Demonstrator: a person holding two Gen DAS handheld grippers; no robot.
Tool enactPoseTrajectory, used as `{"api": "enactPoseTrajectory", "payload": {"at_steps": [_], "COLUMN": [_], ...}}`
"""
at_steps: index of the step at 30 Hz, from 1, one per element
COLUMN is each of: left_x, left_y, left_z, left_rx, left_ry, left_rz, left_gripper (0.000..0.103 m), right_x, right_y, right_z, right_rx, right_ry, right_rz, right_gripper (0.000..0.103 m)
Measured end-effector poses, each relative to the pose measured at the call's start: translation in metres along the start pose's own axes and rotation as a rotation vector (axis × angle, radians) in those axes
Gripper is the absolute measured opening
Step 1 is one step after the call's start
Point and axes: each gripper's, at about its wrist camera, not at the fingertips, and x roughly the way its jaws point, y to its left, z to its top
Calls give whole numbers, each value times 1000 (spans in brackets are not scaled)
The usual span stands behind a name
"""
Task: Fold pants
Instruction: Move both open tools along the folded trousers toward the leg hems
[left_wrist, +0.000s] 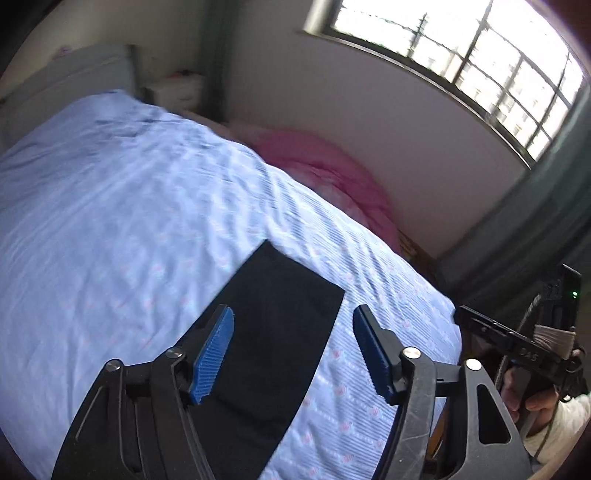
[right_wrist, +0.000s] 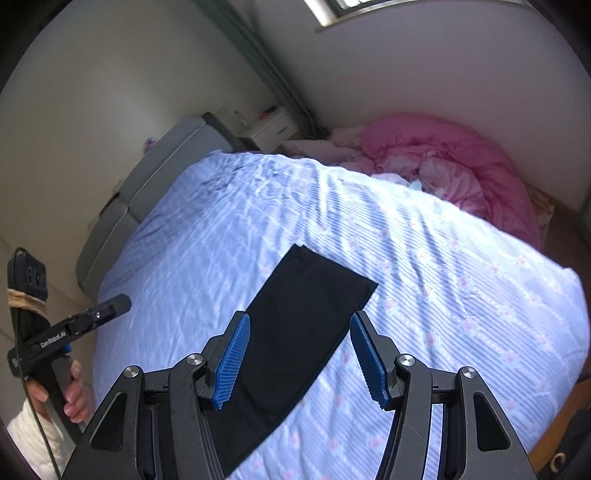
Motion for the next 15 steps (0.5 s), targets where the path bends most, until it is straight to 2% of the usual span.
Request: {"api": "enactPoseTrajectory", "payload": {"at_steps": [6, 8, 15], "left_x": [102, 132, 229], "left_y": [20, 25, 41], "left_z": [38, 44, 58], "left_rx": [41, 61, 99], "left_ry": [113, 143, 250], "left_rz": [-42, -36, -32], "left_gripper": [70, 70, 69], "right_x": [66, 90, 157], "right_y": [-24, -34, -53], "right_z": [7, 7, 2], "right_rx": [45, 77, 111], "right_ry": [13, 28, 71], "right_rz": [-31, -38, -69], "right_gripper": [54, 49, 43]}}
